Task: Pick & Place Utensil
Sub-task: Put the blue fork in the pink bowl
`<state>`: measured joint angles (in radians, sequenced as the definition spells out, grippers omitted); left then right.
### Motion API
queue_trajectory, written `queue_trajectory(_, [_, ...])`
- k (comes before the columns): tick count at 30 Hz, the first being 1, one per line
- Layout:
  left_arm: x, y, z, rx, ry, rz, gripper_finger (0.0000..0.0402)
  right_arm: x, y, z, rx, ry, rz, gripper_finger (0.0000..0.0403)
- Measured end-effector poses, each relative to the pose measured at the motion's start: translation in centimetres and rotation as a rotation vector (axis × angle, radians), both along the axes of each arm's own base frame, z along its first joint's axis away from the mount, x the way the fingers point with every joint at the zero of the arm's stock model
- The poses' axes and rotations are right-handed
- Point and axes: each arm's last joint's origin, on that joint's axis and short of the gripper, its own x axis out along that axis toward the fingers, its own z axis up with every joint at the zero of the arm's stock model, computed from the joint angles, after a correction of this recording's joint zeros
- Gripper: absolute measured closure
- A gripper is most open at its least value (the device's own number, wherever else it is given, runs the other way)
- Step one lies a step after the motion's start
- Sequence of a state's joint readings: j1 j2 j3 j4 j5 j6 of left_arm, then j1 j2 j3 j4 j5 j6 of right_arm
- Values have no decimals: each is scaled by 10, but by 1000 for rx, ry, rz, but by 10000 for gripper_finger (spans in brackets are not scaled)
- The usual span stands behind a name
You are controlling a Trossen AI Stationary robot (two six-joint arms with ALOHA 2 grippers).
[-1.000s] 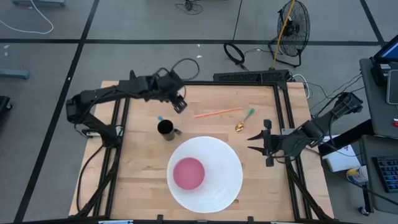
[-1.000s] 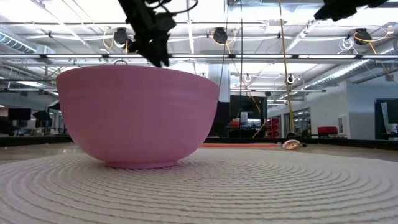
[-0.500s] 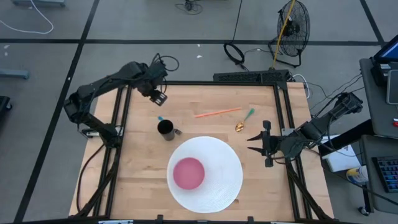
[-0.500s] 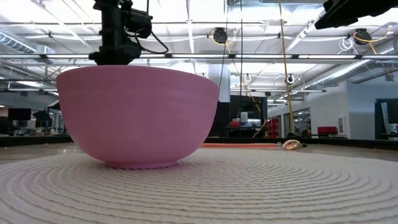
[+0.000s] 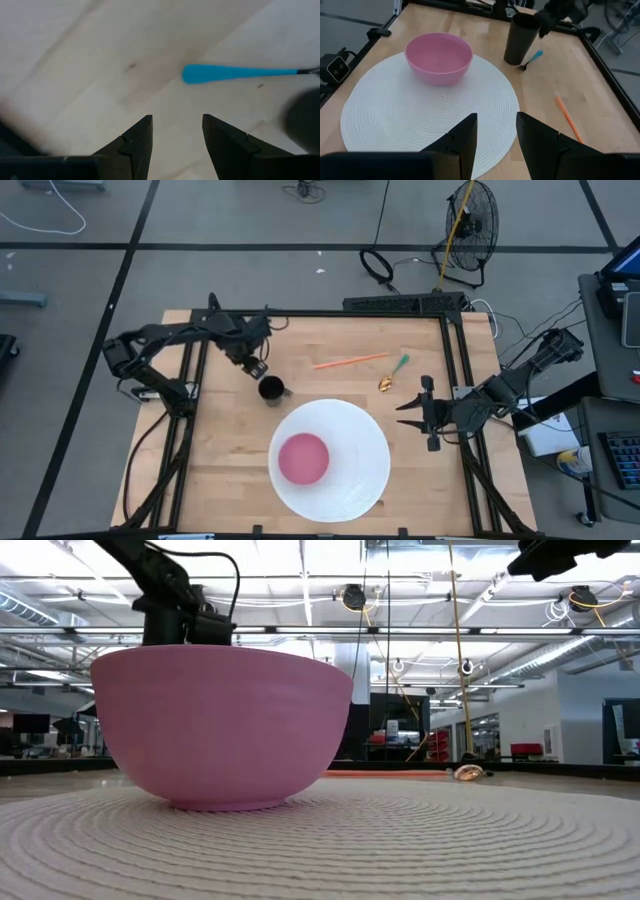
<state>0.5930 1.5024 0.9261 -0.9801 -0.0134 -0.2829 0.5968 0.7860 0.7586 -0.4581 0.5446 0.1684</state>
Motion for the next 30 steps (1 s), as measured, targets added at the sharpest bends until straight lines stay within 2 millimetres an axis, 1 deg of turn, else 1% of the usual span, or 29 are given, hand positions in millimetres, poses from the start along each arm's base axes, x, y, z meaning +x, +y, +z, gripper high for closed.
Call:
queue_trajectory(3, [1,-6,-11,-1,-27,-14,225,1,0,1,3,-12,3,273])
queue_trajectory(5, [2,-9,-14,3,-33,-20,225,1,1,3,0,-26,9,273])
queue_trajectory(14, [9,-8,-15,67,-66,-42,225,3,2,5,19,-54,8,273])
queue_trajectory(19, [14,-13,-15,126,-50,-205,225,3,2,5,33,-54,2,273])
queue_trajectory(30, [12,-11,-15,145,1,-610,225,3,2,5,40,-54,-1,273])
